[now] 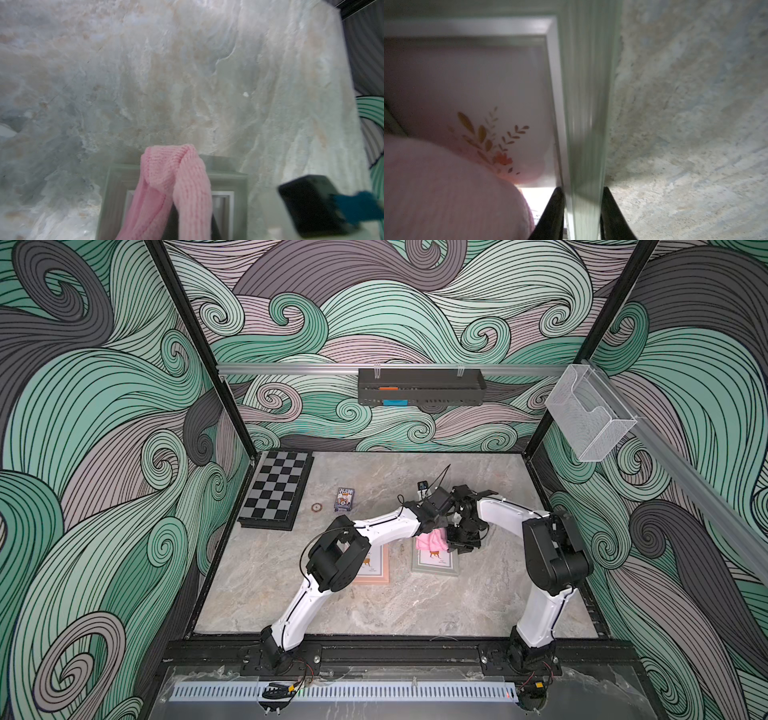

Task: Wipe the picture frame with a cloth
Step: Wipe the dirt from the picture frame.

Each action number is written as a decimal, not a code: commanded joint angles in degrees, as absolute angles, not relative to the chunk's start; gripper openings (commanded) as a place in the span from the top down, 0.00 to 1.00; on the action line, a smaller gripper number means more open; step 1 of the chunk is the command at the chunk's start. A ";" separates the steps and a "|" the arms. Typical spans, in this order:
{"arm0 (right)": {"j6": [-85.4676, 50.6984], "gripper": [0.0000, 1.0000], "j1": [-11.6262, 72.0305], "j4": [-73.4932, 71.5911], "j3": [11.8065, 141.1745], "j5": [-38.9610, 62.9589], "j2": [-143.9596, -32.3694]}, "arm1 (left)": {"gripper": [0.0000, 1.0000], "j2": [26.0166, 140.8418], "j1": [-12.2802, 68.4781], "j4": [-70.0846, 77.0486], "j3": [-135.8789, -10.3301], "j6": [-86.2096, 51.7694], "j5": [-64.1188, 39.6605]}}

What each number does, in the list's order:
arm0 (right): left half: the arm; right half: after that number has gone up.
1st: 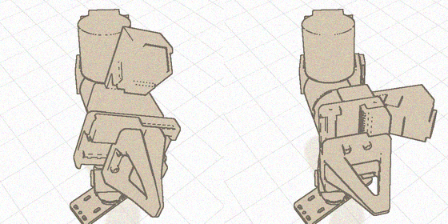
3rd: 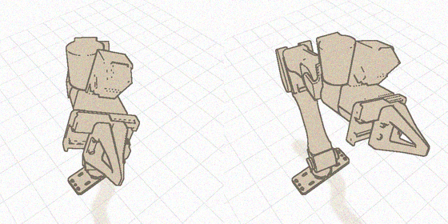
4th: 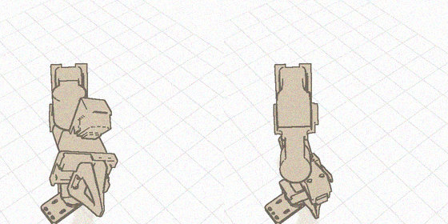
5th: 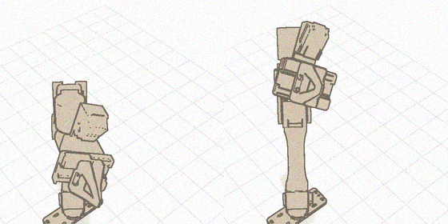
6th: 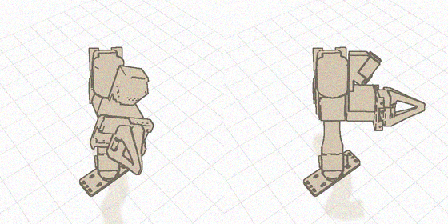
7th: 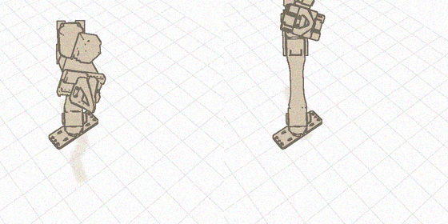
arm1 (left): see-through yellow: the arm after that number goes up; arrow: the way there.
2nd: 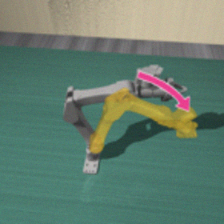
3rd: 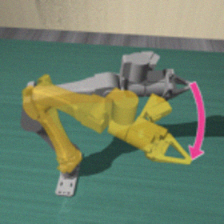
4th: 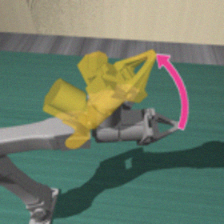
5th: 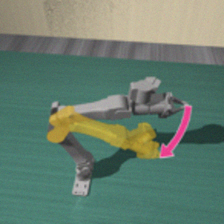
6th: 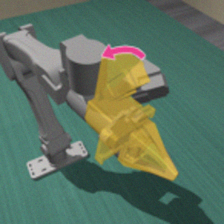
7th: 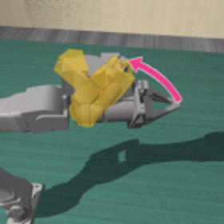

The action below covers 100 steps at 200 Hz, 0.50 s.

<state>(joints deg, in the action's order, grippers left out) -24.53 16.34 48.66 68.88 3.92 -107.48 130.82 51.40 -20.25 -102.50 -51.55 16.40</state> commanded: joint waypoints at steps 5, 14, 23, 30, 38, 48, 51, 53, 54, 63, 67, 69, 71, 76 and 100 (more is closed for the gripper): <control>-24.24 0.73 16.00 44.39 67.45 2.63 -110.75 | 1.00 127.62 51.49 -20.51 -93.97 -55.02 13.53; -24.26 0.73 16.00 44.43 67.33 2.65 -110.66 | 1.00 125.03 51.52 -19.74 -89.60 -56.88 12.14; -24.34 0.73 16.00 44.40 67.08 2.68 -110.44 | 1.00 122.53 51.63 -18.31 -84.90 -59.08 10.75; -24.35 0.73 16.01 44.47 66.91 2.58 -110.24 | 1.00 120.89 51.79 -16.67 -81.68 -60.23 9.78; -24.33 0.73 15.99 44.42 66.72 2.29 -110.06 | 1.00 119.24 52.02 -15.58 -79.56 -61.40 9.61; -24.39 0.73 16.01 44.45 66.60 1.49 -109.87 | 1.00 118.57 52.12 -14.19 -78.54 -61.33 10.21; -24.36 0.73 16.00 44.39 66.56 1.35 -109.79 | 1.00 118.72 52.12 -13.86 -78.90 -61.10 10.36; -24.35 0.73 16.00 44.41 66.65 1.33 -109.78 | 1.00 118.84 52.12 -13.59 -79.14 -60.96 10.72; -24.35 0.73 16.04 44.44 66.64 1.28 -109.78 | 1.00 118.97 52.08 -13.56 -79.38 -60.89 10.90; -24.29 0.73 16.00 44.39 66.75 1.28 -109.91 | 1.00 120.60 51.94 -13.93 -82.22 -60.57 12.54; -24.34 0.73 16.00 44.44 66.79 1.34 -110.02 | 1.00 121.51 51.83 -14.50 -84.22 -60.37 13.45; -24.30 0.73 16.04 44.40 66.86 1.41 -110.08 | 1.00 122.27 51.76 -14.79 -84.91 -60.09 13.80; -24.29 0.73 16.01 44.41 66.88 1.47 -110.11 | 1.00 122.85 51.68 -15.08 -86.29 -59.91 14.15; -24.34 0.73 16.00 44.54 66.88 1.47 -110.19 | 1.00 124.72 51.39 -15.73 -89.36 -59.21 14.52; -24.23 0.73 16.04 44.56 66.46 1.39 -109.95 | 1.00 134.50 49.95 -19.29 -104.24 -56.43 14.58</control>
